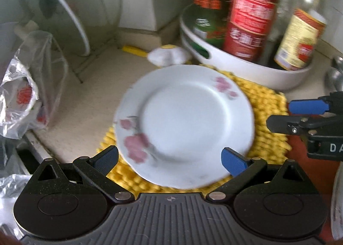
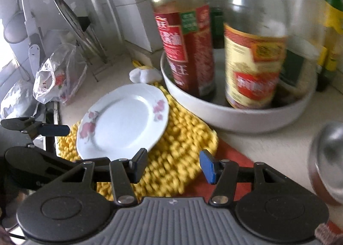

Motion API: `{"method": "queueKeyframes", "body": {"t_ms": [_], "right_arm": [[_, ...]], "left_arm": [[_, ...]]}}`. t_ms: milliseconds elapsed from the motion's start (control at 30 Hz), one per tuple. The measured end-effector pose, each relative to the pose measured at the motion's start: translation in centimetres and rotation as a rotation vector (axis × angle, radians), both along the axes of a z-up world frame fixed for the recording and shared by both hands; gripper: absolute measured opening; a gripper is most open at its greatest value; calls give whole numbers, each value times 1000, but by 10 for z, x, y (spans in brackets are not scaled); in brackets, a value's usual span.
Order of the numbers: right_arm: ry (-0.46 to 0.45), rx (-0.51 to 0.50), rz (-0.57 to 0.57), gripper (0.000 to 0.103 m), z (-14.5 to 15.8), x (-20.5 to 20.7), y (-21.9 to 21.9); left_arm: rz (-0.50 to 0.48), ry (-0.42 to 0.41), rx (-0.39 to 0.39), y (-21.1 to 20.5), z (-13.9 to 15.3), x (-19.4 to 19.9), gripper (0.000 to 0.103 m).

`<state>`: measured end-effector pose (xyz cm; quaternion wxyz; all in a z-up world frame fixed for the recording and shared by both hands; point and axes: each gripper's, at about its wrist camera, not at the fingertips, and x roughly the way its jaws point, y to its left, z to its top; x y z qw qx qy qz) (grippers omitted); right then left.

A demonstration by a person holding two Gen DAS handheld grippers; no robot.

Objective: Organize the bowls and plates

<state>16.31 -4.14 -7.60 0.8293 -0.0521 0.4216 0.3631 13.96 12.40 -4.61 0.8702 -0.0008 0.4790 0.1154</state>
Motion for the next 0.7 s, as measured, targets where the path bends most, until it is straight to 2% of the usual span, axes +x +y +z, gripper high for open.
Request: {"method": "queueKeyframes", "body": {"t_ms": [467, 700], "right_arm": [[63, -1, 21, 50, -18, 22, 47], [104, 11, 42, 50, -24, 23, 65]], "left_arm": [[-4, 27, -21, 39, -20, 26, 103], [-13, 8, -78, 54, -23, 34, 103]]}}
